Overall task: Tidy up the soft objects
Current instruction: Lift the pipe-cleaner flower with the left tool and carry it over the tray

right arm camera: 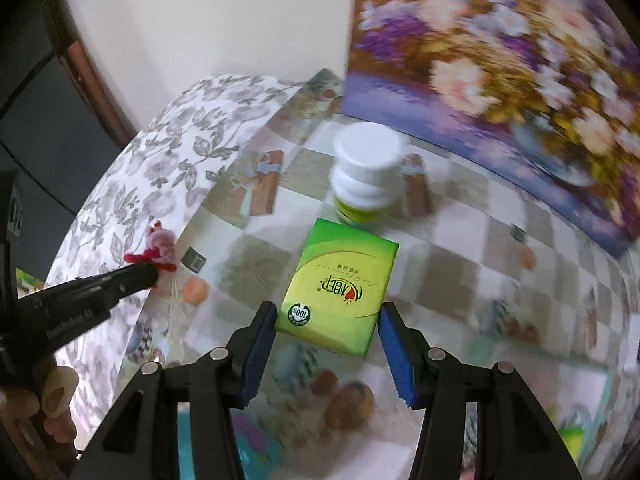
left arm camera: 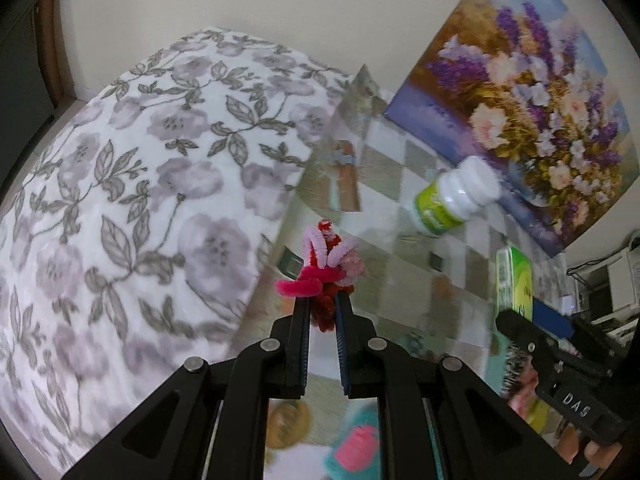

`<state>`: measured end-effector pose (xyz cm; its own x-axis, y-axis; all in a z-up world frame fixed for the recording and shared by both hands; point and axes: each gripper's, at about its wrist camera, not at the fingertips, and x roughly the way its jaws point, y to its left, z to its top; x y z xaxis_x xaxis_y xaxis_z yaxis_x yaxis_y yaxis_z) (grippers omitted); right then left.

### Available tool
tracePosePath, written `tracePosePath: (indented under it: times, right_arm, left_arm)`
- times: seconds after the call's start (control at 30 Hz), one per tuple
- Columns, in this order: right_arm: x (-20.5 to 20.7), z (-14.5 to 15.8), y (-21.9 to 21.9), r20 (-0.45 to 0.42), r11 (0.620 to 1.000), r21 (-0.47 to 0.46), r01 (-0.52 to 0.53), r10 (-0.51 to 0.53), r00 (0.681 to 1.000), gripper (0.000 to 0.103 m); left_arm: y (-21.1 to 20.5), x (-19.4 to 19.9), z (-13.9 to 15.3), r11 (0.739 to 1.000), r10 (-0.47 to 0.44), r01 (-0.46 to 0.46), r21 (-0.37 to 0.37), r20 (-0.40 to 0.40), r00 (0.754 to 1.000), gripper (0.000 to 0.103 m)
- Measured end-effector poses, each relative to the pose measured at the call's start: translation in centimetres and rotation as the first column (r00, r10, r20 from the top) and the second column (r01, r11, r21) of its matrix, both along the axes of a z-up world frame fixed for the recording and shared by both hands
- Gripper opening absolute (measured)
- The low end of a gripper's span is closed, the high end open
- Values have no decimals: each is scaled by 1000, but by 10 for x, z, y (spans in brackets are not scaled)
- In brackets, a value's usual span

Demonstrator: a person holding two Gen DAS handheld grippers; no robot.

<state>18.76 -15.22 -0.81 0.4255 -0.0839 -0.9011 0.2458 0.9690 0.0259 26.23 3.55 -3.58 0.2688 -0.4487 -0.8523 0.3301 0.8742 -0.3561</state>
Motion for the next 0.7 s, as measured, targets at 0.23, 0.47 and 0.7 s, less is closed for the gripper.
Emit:
tracePosePath:
  times: [0.23, 0.47, 0.7]
  right_arm:
    - [-80, 26, -24, 71, 993, 19, 118, -119, 990, 55]
    - [-150, 35, -51, 124, 970, 58, 237, -242, 962, 55]
    - [-206, 48, -70, 175, 946, 78, 315, -324, 930, 55]
  left_arm:
    - [-15, -45, 32, 999, 10, -9, -47, 29, 1000, 12]
    - [-39, -94, 67, 997, -20, 26, -69, 85, 996, 12]
    - [-79, -147, 76, 991, -105, 112, -73, 95, 990, 12]
